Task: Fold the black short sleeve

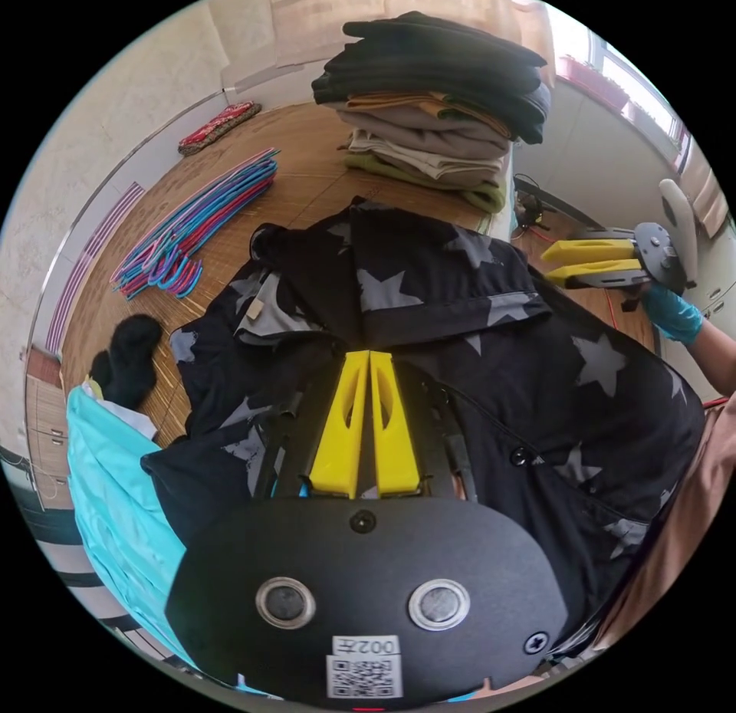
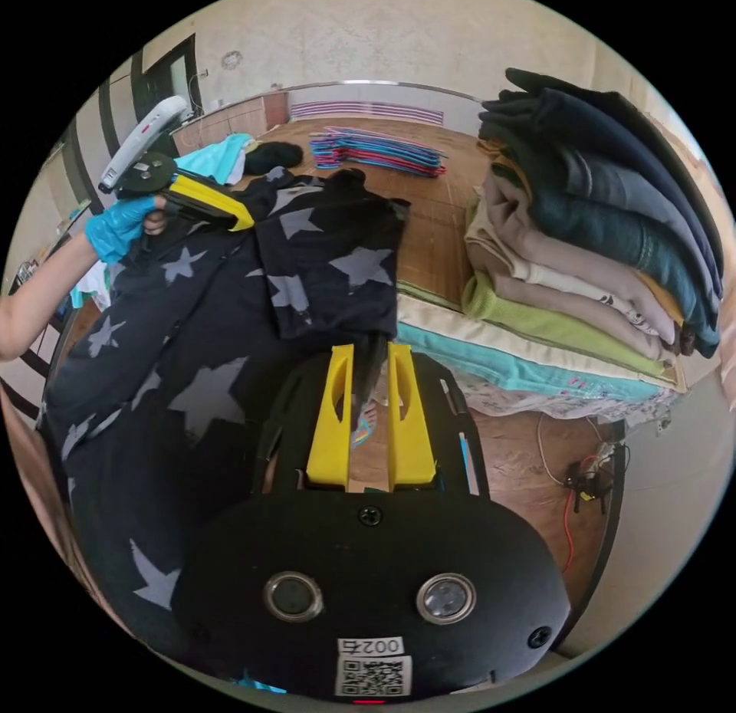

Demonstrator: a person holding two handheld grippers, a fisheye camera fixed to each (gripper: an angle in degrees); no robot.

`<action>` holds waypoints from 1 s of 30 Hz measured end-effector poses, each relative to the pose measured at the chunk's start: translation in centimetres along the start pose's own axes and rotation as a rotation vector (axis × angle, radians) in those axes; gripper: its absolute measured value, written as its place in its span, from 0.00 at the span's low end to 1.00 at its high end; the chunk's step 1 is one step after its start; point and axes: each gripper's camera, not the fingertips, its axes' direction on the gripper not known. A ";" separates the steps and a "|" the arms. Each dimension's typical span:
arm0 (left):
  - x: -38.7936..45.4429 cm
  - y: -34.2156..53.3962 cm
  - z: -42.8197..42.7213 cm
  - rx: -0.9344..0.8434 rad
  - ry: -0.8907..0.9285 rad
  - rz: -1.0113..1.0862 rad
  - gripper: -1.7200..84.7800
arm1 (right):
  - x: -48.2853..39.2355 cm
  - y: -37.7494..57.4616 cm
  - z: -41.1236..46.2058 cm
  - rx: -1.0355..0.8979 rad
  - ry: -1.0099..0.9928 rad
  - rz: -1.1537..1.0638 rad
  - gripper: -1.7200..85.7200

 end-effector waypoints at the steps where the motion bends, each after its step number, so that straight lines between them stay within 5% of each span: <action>1: 0.1 0.3 0.1 -0.002 0.000 0.000 0.01 | -0.1 0.1 0.3 0.007 0.010 -0.007 0.11; 14: 3.8 9.3 0.1 -0.001 0.021 -0.113 0.01 | -1.2 2.8 0.8 0.017 -0.007 0.025 0.01; 30: 13.8 30.9 -10.7 0.063 -0.107 -0.326 0.01 | -9.5 6.0 -9.1 0.137 -0.112 -0.103 0.06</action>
